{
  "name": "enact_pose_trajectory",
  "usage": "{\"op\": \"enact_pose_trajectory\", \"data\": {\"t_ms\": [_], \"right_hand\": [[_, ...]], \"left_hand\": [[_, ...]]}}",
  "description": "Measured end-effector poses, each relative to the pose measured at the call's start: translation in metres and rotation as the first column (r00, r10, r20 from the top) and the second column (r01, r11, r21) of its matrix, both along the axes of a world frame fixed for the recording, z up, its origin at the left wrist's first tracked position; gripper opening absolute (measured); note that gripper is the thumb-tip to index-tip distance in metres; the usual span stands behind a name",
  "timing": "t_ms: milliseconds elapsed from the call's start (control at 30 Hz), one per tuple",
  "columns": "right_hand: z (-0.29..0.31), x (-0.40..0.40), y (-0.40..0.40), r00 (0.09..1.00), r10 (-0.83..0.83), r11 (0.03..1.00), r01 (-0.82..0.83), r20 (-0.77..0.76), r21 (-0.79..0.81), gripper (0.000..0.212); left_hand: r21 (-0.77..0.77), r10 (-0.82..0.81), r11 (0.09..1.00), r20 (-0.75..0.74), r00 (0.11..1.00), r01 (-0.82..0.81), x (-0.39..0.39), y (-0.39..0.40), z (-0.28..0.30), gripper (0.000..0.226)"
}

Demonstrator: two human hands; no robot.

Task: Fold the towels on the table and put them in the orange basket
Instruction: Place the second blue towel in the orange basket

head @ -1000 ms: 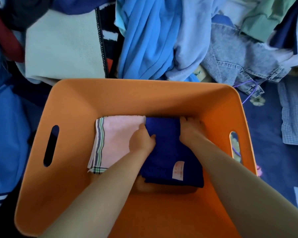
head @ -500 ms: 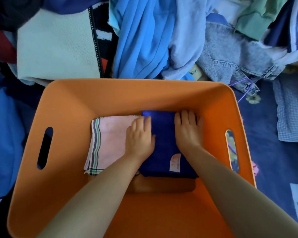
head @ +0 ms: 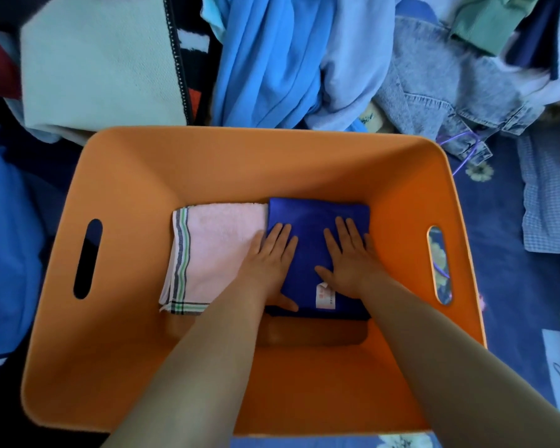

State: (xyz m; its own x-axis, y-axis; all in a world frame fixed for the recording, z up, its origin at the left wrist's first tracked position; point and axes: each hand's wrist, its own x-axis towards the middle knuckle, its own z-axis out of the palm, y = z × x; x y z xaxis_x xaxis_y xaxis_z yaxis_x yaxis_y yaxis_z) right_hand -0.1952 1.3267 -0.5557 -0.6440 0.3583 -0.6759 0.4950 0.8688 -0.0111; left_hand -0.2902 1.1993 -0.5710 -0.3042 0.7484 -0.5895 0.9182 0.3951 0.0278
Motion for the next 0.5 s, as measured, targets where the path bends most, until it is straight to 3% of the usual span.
{"op": "enact_pose_trajectory", "data": {"t_ms": [100,200,267,400,500], "right_hand": [[0.011,-0.005,-0.003,1.000,-0.010,1.000,0.010,0.022,-0.005,0.073],[0.028,-0.004,-0.007,0.999,-0.042,0.999,0.041,-0.035,-0.026,0.066],[0.043,-0.001,-0.012,0.995,-0.053,0.998,0.049,-0.085,-0.043,0.064],[0.088,0.013,-0.022,0.979,-0.071,0.997,0.062,-0.191,-0.054,0.060],[0.128,0.028,-0.026,0.969,-0.024,0.999,0.015,-0.245,-0.036,0.062]], "left_hand": [[-0.059,0.009,0.998,-0.003,1.000,-0.009,0.001,0.007,0.016,0.121],[-0.022,0.092,0.996,-0.011,0.996,-0.092,0.005,0.012,0.037,0.115],[0.027,0.137,0.990,-0.052,0.989,-0.136,0.010,0.011,0.054,0.100],[0.128,0.213,0.973,-0.162,0.963,-0.193,0.021,0.004,0.097,0.041],[0.151,0.254,0.962,-0.190,0.948,-0.227,0.028,-0.002,0.143,0.029]]}}
